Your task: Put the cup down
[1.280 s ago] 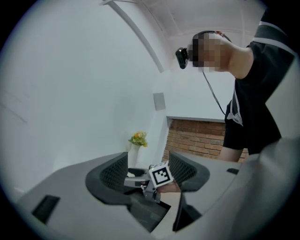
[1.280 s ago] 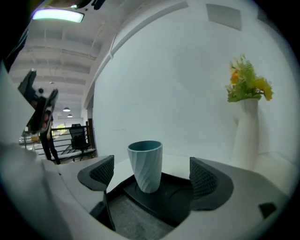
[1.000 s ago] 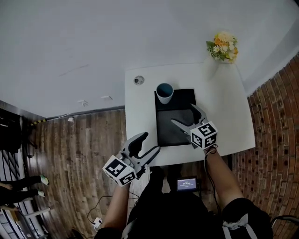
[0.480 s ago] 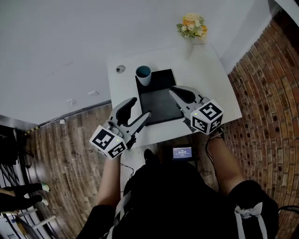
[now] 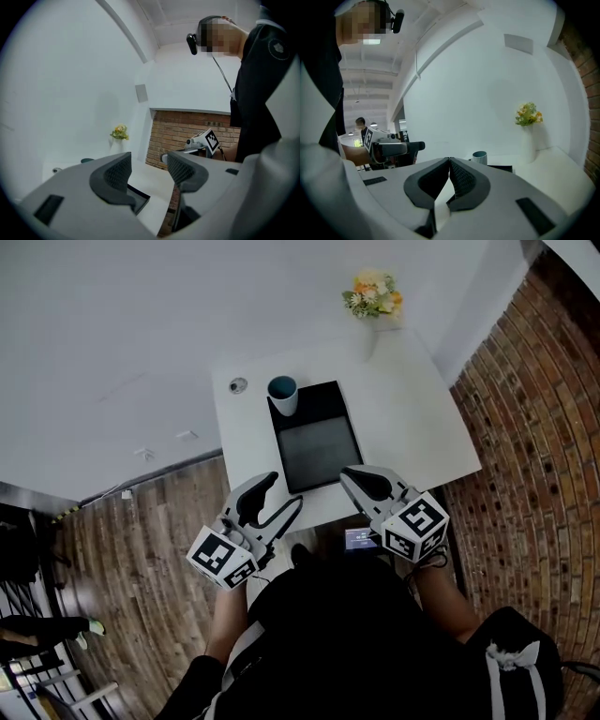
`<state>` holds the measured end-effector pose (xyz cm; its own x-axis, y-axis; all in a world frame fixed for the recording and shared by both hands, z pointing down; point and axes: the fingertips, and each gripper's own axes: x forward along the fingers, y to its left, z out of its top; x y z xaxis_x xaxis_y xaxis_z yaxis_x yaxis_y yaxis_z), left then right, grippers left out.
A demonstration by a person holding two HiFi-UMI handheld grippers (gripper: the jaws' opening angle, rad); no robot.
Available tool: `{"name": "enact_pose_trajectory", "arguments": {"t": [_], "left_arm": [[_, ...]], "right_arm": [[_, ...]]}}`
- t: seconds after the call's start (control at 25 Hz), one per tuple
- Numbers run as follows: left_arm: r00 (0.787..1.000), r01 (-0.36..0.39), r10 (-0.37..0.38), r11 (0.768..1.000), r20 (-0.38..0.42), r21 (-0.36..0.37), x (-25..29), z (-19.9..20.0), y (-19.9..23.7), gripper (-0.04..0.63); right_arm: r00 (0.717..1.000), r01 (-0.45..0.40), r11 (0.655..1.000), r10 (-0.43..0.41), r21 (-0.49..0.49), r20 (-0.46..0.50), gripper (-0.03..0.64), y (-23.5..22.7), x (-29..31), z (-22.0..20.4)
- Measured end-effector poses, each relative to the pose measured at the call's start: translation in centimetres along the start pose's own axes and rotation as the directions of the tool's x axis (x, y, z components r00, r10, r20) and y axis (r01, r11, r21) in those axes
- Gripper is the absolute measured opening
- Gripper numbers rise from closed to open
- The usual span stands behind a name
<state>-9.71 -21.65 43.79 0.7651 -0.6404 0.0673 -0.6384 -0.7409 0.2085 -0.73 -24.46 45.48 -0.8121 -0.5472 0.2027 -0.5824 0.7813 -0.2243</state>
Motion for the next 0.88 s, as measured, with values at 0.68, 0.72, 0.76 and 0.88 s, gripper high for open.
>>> {"name": "enact_pose_trajectory", "arguments": {"t": [0.68, 0.72, 0.76, 0.88], "left_arm": [[0.997, -0.063, 0.055, 0.983, 0.050, 0.173, 1.8, 4.5, 0.7, 0.006], [0.997, -0.062, 0.055, 0.984, 0.048, 0.167, 1.9, 4.4, 0.7, 0.006], [0.997, -0.063, 0.056, 0.985, 0.047, 0.162, 2.0, 4.3, 0.8, 0.006], [0.997, -0.071, 0.066, 0.986, 0.041, 0.152, 2.0, 4.2, 1.3, 0.006]], "right_arm": [[0.982, 0.086, 0.992, -0.069, -0.091, 0.173, 0.014, -2.6, 0.5, 6.7], [0.983, 0.086, 0.992, -0.070, -0.089, 0.168, 0.013, -2.7, 0.7, 6.5], [0.984, 0.086, 0.993, -0.071, -0.087, 0.162, 0.014, -2.8, 0.9, 6.2], [0.985, 0.088, 0.993, -0.075, -0.077, 0.156, 0.012, -3.0, 1.2, 5.7]]}}
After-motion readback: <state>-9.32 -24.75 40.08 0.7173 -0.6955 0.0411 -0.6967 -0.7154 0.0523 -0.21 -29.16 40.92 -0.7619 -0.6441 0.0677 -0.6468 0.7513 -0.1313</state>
